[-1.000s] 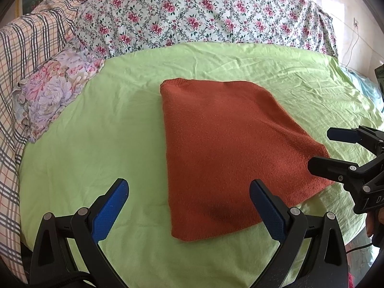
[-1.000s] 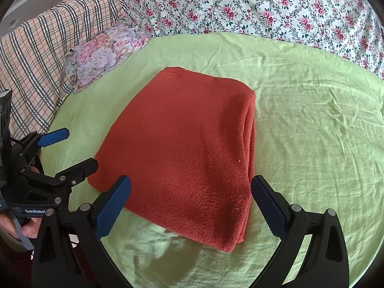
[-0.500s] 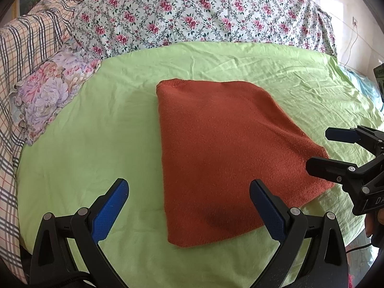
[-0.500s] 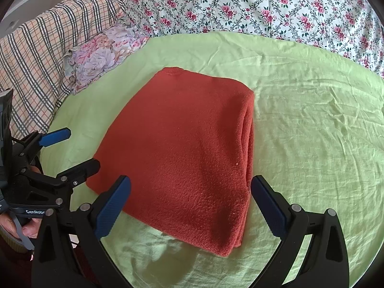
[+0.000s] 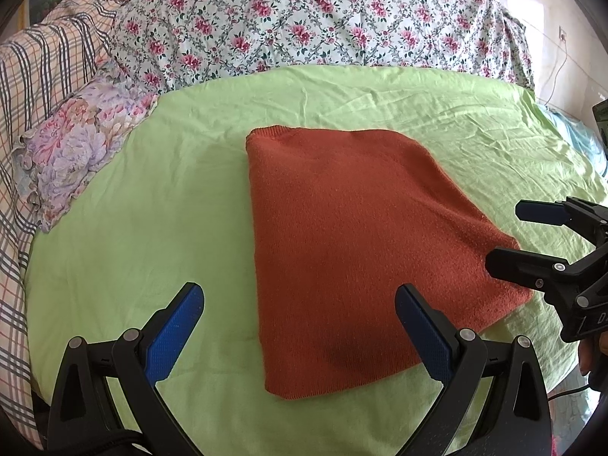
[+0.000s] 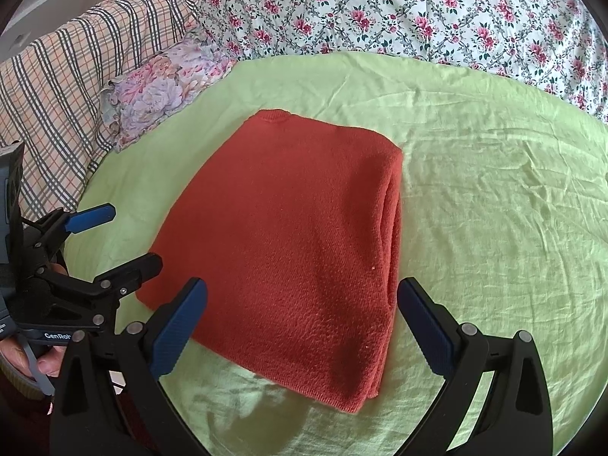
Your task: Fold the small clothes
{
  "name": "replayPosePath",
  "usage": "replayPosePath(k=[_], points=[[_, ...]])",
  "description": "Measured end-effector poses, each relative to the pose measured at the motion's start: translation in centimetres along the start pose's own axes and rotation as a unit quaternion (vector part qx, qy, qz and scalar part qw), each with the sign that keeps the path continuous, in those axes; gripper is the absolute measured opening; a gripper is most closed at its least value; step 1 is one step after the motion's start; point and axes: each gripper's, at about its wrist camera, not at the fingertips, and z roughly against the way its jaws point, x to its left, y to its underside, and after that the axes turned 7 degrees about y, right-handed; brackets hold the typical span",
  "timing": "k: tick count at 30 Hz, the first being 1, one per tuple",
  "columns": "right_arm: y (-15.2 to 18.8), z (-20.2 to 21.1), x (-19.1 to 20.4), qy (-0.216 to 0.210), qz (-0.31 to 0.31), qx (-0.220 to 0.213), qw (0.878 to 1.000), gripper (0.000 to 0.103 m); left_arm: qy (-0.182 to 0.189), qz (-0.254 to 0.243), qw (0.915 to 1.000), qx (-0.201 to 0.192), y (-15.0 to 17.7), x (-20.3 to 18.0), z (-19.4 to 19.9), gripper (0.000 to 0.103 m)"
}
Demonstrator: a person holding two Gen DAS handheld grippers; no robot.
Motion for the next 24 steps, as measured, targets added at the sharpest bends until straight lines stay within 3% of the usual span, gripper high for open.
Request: replayPosePath(k=[24], points=[[-1.3, -2.1, -1.3, -0.003, -0.016, 0.012, 1.000, 0.100, -0.002, 0.006, 0.9999, 0.011, -2.0, 0.3, -1.9, 0.101]])
